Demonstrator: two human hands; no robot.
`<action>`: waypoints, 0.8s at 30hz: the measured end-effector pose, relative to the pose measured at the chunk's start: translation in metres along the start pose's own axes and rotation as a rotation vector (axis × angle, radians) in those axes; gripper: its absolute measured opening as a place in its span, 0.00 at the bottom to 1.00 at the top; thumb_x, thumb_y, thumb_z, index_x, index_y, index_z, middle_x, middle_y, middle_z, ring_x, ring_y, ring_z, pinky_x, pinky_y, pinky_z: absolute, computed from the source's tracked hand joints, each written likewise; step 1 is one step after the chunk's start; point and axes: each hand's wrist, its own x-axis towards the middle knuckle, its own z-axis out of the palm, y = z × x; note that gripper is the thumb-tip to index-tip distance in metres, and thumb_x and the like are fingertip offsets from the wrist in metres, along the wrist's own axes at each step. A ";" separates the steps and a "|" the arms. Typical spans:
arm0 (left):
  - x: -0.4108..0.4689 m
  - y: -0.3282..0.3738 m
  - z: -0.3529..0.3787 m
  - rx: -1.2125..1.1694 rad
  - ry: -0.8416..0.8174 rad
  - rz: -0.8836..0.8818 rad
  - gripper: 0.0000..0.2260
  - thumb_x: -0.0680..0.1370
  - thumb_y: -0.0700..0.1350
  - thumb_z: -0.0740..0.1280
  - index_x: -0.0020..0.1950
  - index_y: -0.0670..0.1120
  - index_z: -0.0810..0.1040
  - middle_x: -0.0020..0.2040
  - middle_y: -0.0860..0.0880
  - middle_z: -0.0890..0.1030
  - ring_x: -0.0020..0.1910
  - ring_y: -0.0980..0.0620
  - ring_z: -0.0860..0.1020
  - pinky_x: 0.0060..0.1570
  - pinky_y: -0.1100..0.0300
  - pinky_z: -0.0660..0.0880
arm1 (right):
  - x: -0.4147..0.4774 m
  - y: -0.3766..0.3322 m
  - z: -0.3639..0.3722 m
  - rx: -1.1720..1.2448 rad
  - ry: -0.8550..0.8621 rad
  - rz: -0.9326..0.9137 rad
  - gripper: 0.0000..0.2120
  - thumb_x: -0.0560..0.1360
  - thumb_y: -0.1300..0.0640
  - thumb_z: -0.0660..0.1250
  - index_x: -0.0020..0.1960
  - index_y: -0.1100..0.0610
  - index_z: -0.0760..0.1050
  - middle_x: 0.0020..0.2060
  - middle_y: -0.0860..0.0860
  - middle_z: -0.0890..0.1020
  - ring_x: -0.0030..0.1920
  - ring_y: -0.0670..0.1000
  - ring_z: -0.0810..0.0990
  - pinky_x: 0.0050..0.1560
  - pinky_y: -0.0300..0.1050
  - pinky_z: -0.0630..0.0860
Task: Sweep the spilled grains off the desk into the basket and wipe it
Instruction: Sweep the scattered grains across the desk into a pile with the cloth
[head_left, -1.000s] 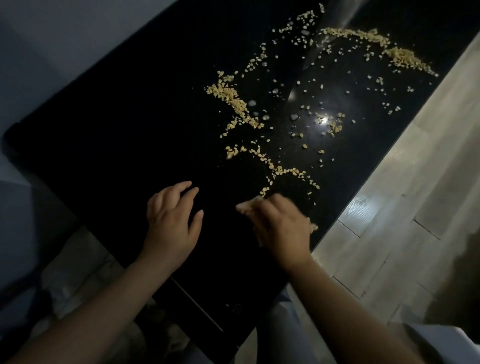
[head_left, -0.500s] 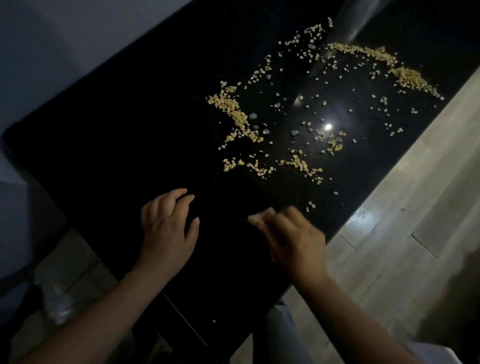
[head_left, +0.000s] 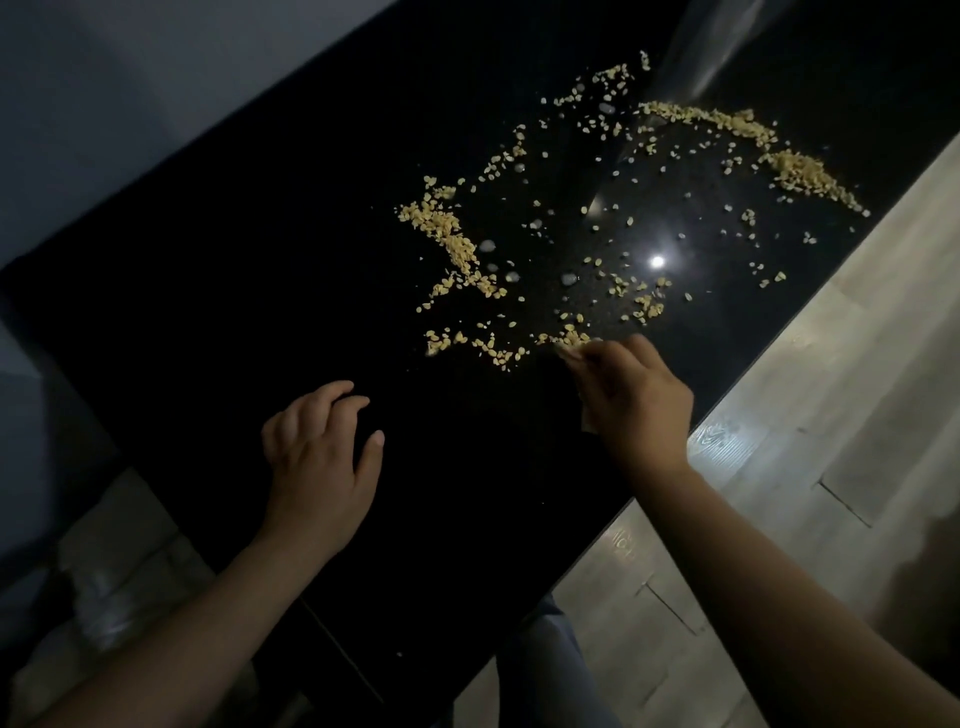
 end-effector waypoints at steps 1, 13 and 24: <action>0.000 -0.001 -0.001 -0.015 -0.001 0.001 0.22 0.77 0.56 0.52 0.61 0.45 0.74 0.66 0.48 0.70 0.65 0.44 0.67 0.63 0.41 0.62 | -0.001 -0.013 -0.001 0.046 -0.010 -0.021 0.11 0.77 0.47 0.66 0.52 0.53 0.80 0.44 0.47 0.77 0.36 0.44 0.75 0.32 0.31 0.63; -0.001 -0.014 -0.009 -0.100 -0.016 0.034 0.23 0.77 0.56 0.52 0.63 0.44 0.74 0.66 0.47 0.71 0.65 0.46 0.68 0.65 0.42 0.62 | -0.094 -0.047 0.025 0.126 -0.158 -0.220 0.12 0.80 0.49 0.60 0.55 0.56 0.77 0.42 0.50 0.76 0.35 0.49 0.75 0.29 0.47 0.74; 0.002 -0.018 -0.011 -0.120 -0.011 0.040 0.23 0.77 0.56 0.52 0.64 0.44 0.74 0.65 0.48 0.71 0.65 0.48 0.67 0.66 0.44 0.62 | -0.009 -0.033 0.008 0.075 -0.021 0.007 0.12 0.78 0.45 0.63 0.53 0.52 0.79 0.44 0.47 0.76 0.37 0.44 0.75 0.32 0.40 0.73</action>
